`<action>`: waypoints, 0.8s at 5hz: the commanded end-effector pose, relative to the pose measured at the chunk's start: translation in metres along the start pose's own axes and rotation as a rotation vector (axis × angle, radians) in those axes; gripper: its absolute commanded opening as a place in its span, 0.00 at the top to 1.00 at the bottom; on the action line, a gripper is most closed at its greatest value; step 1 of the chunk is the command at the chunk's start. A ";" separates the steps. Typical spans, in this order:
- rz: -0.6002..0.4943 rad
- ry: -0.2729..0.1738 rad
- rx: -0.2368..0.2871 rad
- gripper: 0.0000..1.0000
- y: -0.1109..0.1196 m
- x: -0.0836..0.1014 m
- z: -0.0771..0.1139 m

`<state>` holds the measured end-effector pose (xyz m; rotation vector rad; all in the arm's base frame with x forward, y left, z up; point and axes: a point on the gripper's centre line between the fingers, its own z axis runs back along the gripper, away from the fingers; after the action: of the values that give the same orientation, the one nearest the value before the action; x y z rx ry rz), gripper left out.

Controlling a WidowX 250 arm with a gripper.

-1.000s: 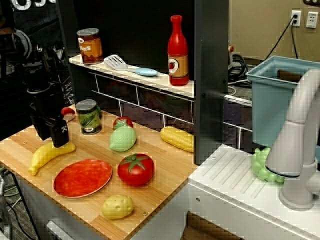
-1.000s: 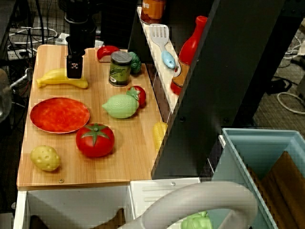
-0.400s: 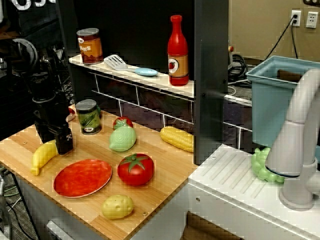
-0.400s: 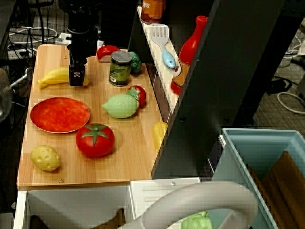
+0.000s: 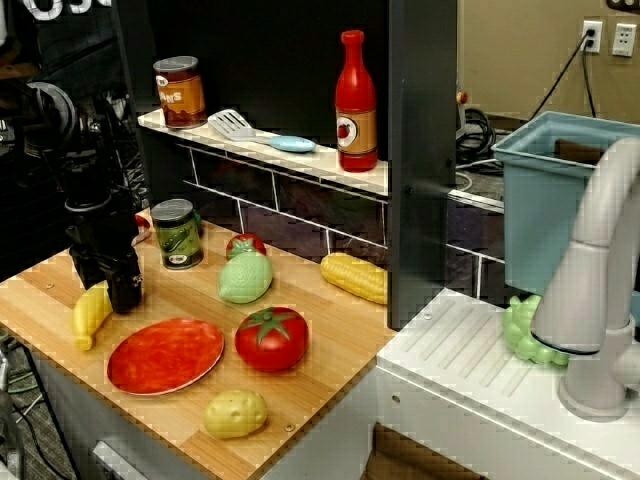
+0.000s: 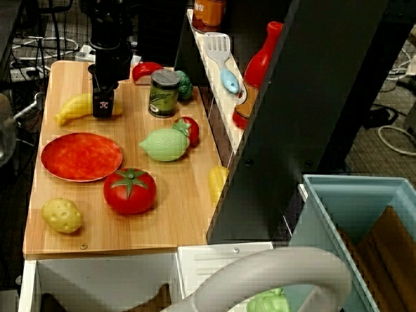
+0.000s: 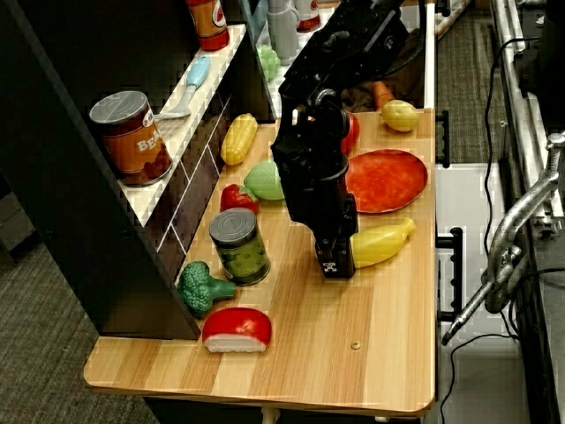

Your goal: Put banana on plate

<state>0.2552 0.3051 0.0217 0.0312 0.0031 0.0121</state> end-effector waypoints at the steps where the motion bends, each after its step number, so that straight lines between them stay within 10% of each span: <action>1: -0.004 0.010 0.039 1.00 -0.001 0.008 0.018; 4: -0.002 0.034 -0.030 1.00 -0.023 0.014 0.072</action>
<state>0.2646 0.2753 0.0550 -0.0722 0.1077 0.0137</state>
